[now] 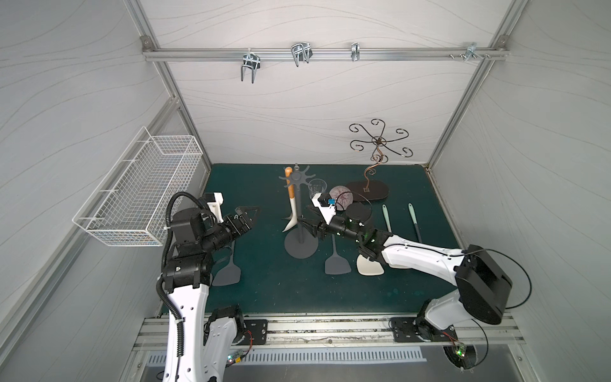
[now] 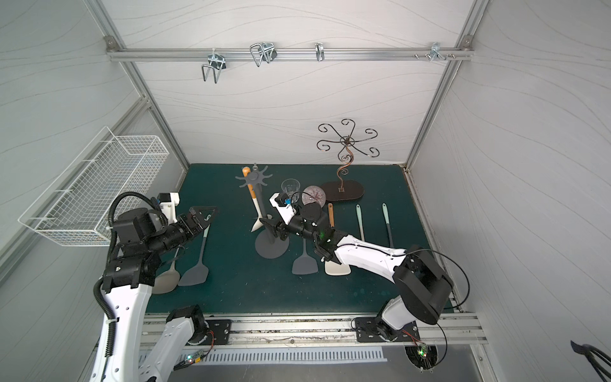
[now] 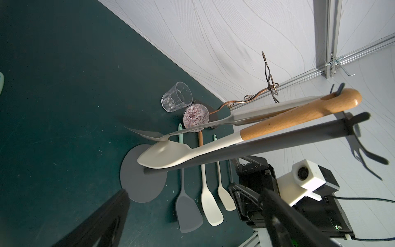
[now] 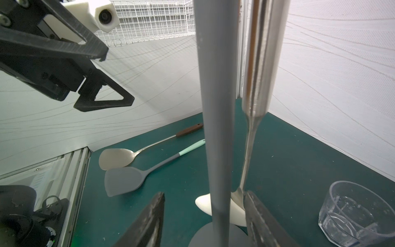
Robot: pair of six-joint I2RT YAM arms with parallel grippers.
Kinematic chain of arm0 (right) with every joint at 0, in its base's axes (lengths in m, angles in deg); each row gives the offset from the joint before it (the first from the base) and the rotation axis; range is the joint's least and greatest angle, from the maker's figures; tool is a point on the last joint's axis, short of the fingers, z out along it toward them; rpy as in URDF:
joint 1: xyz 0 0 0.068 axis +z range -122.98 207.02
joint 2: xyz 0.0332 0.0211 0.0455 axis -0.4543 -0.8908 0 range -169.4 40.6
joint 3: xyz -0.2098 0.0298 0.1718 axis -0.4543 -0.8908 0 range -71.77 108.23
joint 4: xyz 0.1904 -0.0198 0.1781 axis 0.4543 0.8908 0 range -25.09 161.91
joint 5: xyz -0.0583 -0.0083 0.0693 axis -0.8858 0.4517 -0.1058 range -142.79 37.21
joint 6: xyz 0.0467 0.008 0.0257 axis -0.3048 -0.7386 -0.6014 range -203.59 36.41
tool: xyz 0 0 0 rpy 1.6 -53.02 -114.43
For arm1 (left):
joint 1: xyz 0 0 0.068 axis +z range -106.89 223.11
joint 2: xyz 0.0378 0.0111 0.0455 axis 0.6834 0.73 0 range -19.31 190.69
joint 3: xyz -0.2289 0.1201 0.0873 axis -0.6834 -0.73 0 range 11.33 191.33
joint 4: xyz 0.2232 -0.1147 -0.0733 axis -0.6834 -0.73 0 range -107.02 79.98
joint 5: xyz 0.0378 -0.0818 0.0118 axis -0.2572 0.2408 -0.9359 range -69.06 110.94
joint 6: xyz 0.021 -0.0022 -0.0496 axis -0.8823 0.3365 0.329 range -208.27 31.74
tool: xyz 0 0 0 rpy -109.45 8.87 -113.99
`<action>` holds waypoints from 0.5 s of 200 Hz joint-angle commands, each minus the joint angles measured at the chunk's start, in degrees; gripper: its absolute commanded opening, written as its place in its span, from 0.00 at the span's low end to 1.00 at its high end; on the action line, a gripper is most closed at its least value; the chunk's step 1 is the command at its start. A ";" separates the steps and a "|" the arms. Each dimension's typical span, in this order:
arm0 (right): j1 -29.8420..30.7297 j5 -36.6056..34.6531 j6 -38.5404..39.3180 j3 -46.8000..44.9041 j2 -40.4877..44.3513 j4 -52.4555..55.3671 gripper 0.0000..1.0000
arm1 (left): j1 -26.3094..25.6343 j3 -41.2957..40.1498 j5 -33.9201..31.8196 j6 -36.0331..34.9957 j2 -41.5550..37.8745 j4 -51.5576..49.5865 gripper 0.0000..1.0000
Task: Take the spatula off the kitchen utensil rack
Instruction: Adjust the rack at the center of the board.
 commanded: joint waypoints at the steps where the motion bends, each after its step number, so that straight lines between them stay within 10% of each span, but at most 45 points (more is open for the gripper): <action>1: 0.58 -1.01 0.93 1.79 -2.40 -4.75 0.59 | 0.35 0.82 0.66 -1.04 -0.81 -0.12 0.99; 100: 0.81 -2.96 4.22 4.36 -6.22 -4.99 0.49 | 0.39 0.19 0.84 -0.96 -2.62 -0.69 0.99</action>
